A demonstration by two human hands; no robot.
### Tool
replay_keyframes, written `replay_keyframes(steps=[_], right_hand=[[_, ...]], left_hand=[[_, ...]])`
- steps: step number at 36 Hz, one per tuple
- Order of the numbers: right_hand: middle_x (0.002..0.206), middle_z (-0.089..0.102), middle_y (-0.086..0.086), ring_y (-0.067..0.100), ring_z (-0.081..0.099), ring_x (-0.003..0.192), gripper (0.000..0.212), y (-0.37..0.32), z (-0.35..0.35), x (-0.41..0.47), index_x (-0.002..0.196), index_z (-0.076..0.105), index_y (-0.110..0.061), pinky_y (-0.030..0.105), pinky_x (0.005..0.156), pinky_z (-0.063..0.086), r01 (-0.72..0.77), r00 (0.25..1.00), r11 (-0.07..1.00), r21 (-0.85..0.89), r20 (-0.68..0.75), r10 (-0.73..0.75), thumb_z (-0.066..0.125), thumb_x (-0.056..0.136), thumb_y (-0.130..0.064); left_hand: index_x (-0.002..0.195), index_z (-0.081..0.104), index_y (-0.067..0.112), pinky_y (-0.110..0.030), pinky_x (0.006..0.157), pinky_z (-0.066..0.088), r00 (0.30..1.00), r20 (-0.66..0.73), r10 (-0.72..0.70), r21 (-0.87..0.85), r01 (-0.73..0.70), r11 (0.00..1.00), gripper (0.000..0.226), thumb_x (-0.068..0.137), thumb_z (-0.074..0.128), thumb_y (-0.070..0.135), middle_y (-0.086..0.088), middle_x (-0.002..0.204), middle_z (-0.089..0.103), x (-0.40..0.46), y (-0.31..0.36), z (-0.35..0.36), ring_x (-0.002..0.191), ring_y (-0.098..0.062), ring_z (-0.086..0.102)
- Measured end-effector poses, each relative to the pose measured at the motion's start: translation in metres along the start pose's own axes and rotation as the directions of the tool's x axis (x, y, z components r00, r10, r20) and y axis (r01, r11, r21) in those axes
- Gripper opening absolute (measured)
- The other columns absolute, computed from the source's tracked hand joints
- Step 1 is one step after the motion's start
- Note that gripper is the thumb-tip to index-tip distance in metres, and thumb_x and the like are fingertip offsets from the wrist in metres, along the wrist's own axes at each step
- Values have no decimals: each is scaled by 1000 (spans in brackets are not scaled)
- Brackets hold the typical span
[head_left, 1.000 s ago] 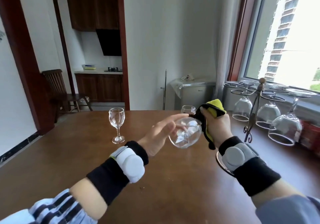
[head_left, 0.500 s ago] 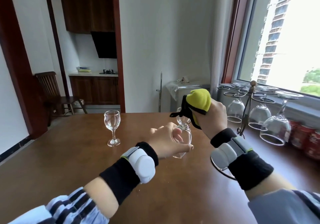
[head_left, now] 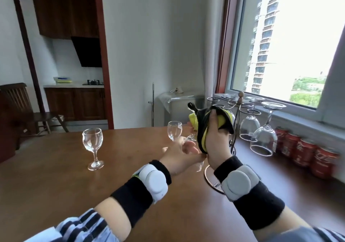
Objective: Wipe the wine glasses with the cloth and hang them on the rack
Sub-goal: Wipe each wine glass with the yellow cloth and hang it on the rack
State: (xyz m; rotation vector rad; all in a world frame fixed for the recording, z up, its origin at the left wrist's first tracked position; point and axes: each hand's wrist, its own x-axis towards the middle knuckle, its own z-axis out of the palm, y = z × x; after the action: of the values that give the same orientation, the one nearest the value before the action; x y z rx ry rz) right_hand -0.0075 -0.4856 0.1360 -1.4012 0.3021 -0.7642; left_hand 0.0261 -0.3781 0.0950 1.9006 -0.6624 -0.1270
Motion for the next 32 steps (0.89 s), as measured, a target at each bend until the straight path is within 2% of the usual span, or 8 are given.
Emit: replay_keyframes(steps=[2, 4, 5, 8, 13, 16, 23, 32], right_hand=[[114, 70, 6, 24, 65, 109, 118, 0, -13, -1, 124, 62, -13, 43, 103, 47, 7, 1000, 1000, 6, -8, -7, 42, 49, -101], [106, 70, 1, 23, 64, 107, 93, -4, -29, -3, 111, 62, -18, 44, 102, 48, -17, 999, 1000, 6, -38, 17, 46, 60, -94], [102, 68, -2, 23, 63, 107, 72, -4, -32, -4, 102, 59, -23, 43, 101, 48, -23, 999, 999, 26, -46, 24, 48, 70, -87], [104, 67, 1, 22, 62, 108, 45, -9, -58, 0, 108, 57, -19, 38, 102, 46, 8, 993, 996, 89, -117, 2, 49, 92, -61], [93, 67, 1, 21, 64, 93, 50, -18, -93, 9, 108, 60, -13, 37, 91, 51, 0, 968, 985, 171, -249, 43, 55, 84, -57], [91, 70, 4, 26, 66, 94, 28, -21, -112, 17, 91, 63, -19, 39, 85, 53, 19, 951, 982, 185, -307, 39, 54, 86, -46], [99, 65, 5, 28, 62, 104, 24, -26, -139, 28, 97, 57, -18, 48, 98, 51, -42, 941, 989, 142, -327, 87, 49, 95, -41], [107, 64, 7, 25, 60, 104, 40, -22, -149, 34, 118, 54, -12, 47, 101, 48, -100, 922, 985, 139, -359, 145, 47, 96, -44]], left_hand=[[106, 55, 19, -15, 89, 44, 999, -7, 41, -23, -41, 999, 46, 71, 81, 36, 12, 87, 67, 6, 3, 12, 86, -1, 59], [102, 55, 26, -44, 98, 45, 995, -5, 98, -39, -98, 994, 55, 60, 82, 49, 10, 96, 70, 15, 5, 28, 101, -13, 62], [104, 54, 26, -49, 99, 44, 993, 0, 121, -56, -121, 991, 58, 58, 81, 49, 10, 100, 69, 15, 5, 30, 106, -16, 60], [103, 53, 29, -51, 103, 38, 977, 24, 211, -85, -208, 974, 58, 56, 79, 52, 22, 99, 66, 20, 15, 50, 110, -16, 54], [104, 52, 26, -52, 104, 37, 964, 71, 254, -151, -242, 959, 64, 53, 81, 51, 22, 92, 67, 33, 32, 85, 106, -17, 58], [104, 52, 29, -56, 102, 38, 960, 106, 258, -167, -239, 957, 68, 51, 82, 58, 19, 95, 69, 40, 42, 106, 106, -19, 60], [86, 51, 32, -53, 105, 35, 972, 119, 202, -216, -173, 961, 54, 48, 78, 60, 26, 81, 65, 55, 52, 138, 92, -11, 55], [88, 48, 32, -42, 103, 44, 975, 148, 166, -278, -120, 953, 61, 40, 78, 55, 18, 89, 65, 70, 57, 154, 91, -3, 60]])
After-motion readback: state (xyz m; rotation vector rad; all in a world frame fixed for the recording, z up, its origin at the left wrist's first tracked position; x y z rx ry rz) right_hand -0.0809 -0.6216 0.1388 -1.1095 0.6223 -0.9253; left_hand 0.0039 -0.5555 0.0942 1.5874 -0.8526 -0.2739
